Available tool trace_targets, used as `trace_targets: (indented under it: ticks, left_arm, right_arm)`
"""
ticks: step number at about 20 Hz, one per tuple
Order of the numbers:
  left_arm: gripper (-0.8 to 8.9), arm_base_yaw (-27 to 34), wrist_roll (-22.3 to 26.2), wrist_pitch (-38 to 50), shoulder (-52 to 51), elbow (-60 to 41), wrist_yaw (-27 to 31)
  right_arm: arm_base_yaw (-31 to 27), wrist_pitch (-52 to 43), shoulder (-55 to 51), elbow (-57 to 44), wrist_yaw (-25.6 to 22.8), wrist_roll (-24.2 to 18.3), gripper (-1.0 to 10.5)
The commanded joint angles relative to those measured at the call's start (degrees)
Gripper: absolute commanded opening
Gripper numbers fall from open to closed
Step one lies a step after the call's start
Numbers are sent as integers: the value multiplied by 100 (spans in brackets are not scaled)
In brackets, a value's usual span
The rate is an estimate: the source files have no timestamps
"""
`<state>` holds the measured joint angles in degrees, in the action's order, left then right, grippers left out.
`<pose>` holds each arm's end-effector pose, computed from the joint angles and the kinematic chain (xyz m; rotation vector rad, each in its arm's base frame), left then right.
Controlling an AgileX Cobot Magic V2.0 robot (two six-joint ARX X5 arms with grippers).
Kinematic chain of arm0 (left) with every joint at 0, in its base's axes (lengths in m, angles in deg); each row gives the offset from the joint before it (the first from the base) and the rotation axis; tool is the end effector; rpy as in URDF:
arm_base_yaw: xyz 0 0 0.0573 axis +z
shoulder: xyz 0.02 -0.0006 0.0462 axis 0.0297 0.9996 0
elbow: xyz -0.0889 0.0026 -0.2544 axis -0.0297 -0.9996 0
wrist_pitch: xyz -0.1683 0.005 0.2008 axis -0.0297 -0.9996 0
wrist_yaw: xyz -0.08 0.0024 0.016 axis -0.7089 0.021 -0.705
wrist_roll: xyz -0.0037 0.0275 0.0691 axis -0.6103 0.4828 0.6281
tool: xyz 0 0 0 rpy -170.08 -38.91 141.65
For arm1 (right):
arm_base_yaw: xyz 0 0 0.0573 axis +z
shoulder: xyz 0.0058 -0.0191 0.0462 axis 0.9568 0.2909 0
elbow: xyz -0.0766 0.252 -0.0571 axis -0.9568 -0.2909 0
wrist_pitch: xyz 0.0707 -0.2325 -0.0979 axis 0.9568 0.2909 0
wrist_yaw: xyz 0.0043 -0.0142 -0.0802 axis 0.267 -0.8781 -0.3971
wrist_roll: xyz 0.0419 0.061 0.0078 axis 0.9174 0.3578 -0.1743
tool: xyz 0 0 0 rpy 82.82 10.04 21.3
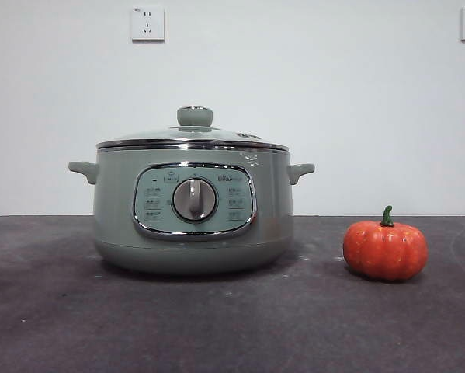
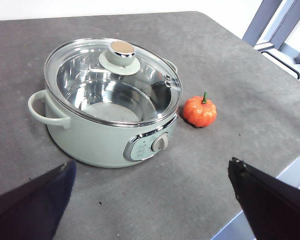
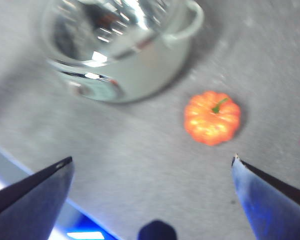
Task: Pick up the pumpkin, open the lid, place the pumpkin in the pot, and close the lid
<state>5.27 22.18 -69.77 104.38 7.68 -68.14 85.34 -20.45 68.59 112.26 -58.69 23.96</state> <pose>0.1128 -0.0313 0.3375 -0.0943 0.4805 -0.6571 0.1855 0.0613 0.3317 -0.0498 0.8347 0.5853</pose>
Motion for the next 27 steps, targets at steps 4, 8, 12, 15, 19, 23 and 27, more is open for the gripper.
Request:
trace_targets:
  ticks: [4,8,12,15,19,23,27]
  left_arm:
    - [817,-26,44,17,-2,15,-13]
    - [817,-28,24,17,-2,15,-13]
    - [817,-28,24,17,-2,15,-13]
    - [817,-28,24,17,4,15,-11]
    - [817,-28,24,20,44,15,-11]
    - [817,-28,24,20,44,15,-11]
    - [817,-28,24,17,44,15,-11]
  right_arm:
    - [326,-636,1440,4,-570,109,724]
    - [369,-1147,2444,4,-911,114,724]
    - [374,-1561,3123,4,-1054,114,724]
    - [426,-1814,3477,4,-1198,114,724]
    - [474,-2028,3904,4,-1193,116,724]
    - [514,-2197,4212,4,-1233,118,724]
    - [542,-2238,4382,4,-1349,157,573]
